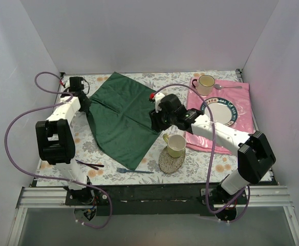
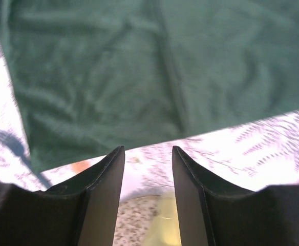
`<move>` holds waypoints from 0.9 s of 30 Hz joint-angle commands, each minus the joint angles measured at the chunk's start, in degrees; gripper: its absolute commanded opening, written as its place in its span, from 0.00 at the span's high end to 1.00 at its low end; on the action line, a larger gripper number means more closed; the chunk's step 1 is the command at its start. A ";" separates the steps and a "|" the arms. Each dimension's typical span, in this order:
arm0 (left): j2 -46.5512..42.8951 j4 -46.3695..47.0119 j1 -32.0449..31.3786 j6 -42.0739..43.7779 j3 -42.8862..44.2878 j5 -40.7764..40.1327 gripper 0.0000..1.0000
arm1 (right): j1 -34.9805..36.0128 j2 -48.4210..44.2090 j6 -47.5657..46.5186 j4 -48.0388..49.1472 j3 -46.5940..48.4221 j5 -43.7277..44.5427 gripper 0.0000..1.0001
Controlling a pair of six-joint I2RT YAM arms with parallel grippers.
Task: Fold the napkin, place the utensils inside, and roll it up
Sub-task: Fold the napkin
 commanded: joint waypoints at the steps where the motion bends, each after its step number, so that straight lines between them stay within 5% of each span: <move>1: -2.30 -1.92 -8.10 -3.63 6.27 1.62 1.00 | -6.70 -3.49 4.28 0.27 -1.06 0.71 0.50; 13: 15.45 -2.10 -27.63 -3.28 25.88 2.68 1.00 | -14.26 -3.75 3.59 -1.75 2.10 1.75 0.50; 27: 27.33 -1.04 -35.55 -1.17 41.00 4.00 1.00 | -17.60 -3.06 4.11 -0.87 0.43 1.84 0.50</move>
